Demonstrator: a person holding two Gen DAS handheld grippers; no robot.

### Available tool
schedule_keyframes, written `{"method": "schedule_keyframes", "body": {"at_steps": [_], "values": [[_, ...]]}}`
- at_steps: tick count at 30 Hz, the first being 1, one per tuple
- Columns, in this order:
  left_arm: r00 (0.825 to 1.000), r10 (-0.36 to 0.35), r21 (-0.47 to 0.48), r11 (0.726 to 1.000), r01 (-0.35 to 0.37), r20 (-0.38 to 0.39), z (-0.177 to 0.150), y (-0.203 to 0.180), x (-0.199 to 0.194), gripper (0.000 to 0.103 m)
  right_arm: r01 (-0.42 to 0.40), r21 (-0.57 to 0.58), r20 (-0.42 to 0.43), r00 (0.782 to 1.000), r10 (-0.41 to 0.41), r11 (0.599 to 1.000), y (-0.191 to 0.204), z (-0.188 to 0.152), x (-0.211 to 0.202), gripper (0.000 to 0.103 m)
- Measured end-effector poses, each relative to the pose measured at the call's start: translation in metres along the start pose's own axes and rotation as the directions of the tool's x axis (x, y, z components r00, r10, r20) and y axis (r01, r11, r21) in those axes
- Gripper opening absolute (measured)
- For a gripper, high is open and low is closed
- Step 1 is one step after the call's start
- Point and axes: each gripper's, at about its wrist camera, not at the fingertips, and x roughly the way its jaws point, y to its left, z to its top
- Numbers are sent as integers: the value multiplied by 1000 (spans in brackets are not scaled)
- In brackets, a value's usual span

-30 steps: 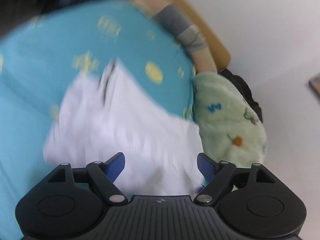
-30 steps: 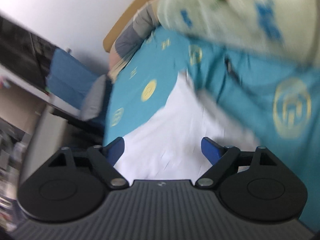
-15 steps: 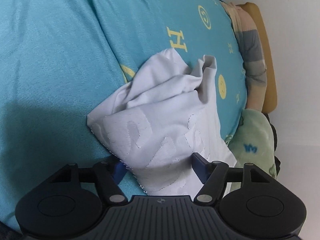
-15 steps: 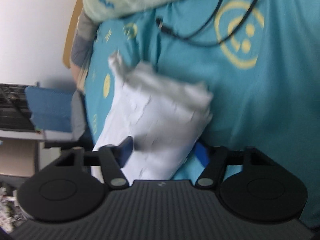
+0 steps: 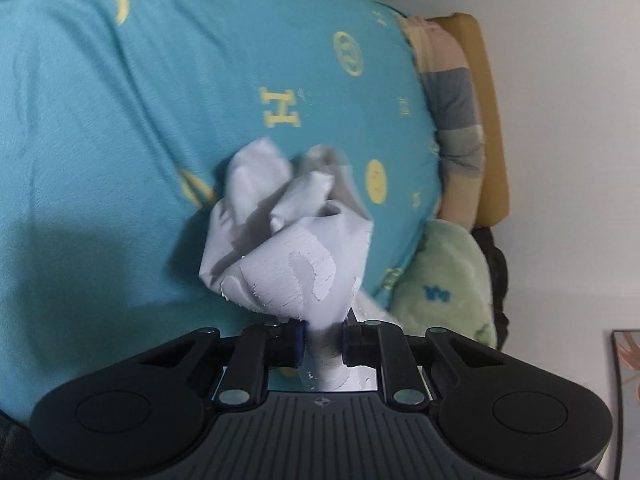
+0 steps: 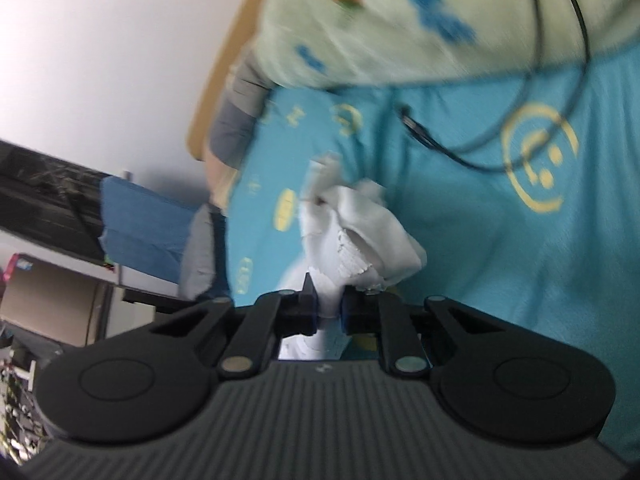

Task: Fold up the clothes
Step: 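Carry the folded bundle with both grippers onto the pink blanket and release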

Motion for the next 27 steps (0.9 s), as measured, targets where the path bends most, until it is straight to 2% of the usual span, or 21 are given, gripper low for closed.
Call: {"method": "schedule_keyframes", "body": {"at_steps": [5, 8, 11, 13, 16, 18, 19, 21, 23, 24, 27], "values": [[999, -5, 85, 996, 9, -41, -20, -67, -22, 17, -66, -6, 59, 996, 66, 998, 32, 24, -54, 14], [996, -11, 164, 986, 26, -90, -49, -112, -19, 17, -80, -6, 110, 991, 80, 997, 42, 48, -96, 14], [987, -17, 236, 970, 54, -157, -88, -159, 2, 17, -77, 20, 172, 982, 73, 997, 40, 81, -140, 14], [978, -21, 278, 957, 79, -206, -118, -190, 19, 17, -48, 15, 218, 975, 43, 999, 37, 108, -170, 14], [953, -52, 319, 936, 151, -298, -171, -243, 56, 17, 21, -12, 315, 949, -16, 1000, 35, 154, -217, 14], [922, -95, 343, 910, 232, -374, -214, -277, 75, 17, 66, -42, 411, 911, -43, 997, 39, 186, -254, 13], [903, -123, 344, 896, 279, -412, -237, -292, 84, 17, 87, -51, 462, 885, -54, 995, 39, 196, -272, 13], [859, -188, 324, 870, 370, -476, -280, -321, 104, 17, 130, -62, 562, 824, -73, 990, 38, 214, -308, 13], [821, -225, 324, 839, 437, -526, -323, -346, 125, 17, 173, -69, 655, 751, -87, 982, 38, 233, -344, 13], [807, -229, 337, 821, 461, -545, -344, -353, 135, 17, 195, -70, 698, 710, -92, 978, 38, 242, -362, 13], [788, -201, 390, 781, 488, -582, -393, -351, 159, 17, 299, -48, 732, 660, -170, 953, 13, 241, -385, 13]]}}
